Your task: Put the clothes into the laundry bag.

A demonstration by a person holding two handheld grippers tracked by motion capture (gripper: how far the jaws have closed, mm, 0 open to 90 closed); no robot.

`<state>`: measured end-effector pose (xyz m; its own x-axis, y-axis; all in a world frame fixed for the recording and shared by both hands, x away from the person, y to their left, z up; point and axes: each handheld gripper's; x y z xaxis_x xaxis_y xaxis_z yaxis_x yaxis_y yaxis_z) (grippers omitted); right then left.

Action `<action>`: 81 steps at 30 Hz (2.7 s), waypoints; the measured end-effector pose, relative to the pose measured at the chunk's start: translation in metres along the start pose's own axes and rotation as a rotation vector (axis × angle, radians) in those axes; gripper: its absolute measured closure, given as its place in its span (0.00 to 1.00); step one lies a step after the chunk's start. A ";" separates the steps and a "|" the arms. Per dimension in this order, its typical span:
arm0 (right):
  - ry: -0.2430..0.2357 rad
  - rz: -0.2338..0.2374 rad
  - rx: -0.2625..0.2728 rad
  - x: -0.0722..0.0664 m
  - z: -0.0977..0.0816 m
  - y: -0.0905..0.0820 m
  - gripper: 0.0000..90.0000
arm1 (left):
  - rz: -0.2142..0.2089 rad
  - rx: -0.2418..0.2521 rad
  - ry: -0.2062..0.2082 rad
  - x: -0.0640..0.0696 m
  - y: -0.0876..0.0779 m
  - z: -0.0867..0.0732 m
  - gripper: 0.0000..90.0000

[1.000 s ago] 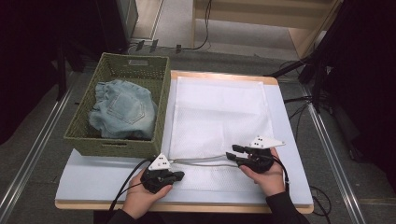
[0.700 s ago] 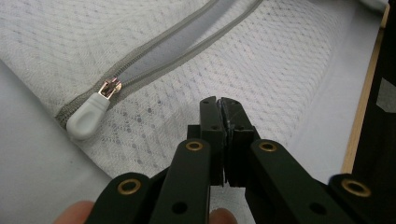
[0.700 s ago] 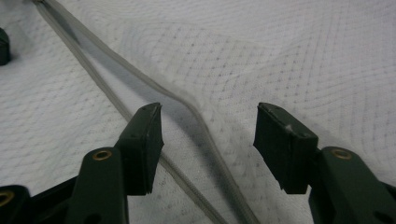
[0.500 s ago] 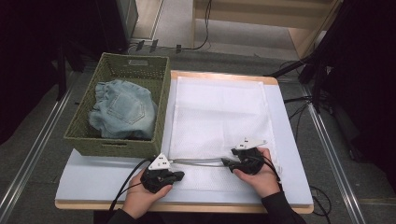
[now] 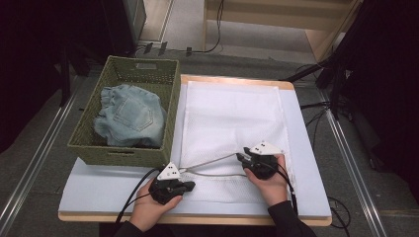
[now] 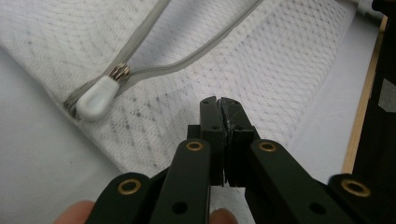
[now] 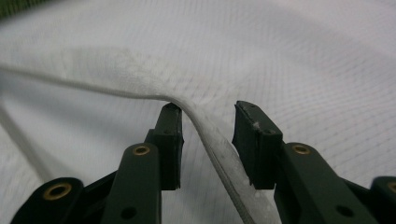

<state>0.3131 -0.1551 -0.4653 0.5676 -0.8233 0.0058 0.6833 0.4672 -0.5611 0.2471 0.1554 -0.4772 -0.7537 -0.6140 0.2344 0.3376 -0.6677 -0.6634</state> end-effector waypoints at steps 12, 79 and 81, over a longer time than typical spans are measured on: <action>0.033 0.065 -0.133 0.018 -0.015 0.006 0.69 | 0.001 -0.002 -0.004 0.000 0.000 0.000 1.00; 0.062 0.243 0.078 0.030 0.019 -0.025 0.98 | 0.292 0.429 -0.048 -0.056 -0.148 0.072 0.00; 0.061 0.241 0.080 0.030 0.019 -0.025 0.98 | 0.321 0.434 -0.055 -0.066 -0.150 0.076 0.00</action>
<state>0.3216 -0.1853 -0.4350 0.6913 -0.7019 -0.1716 0.5671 0.6742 -0.4732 0.2890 0.2638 -0.3397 -0.5474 -0.8292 0.1131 0.7566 -0.5482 -0.3565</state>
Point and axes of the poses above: each handheld gripper's, and its own axes: y roughly forward along the jaws, z roughly out of its top, x roughly to its right, and after that the axes turned 1 degree about -y, right-handed
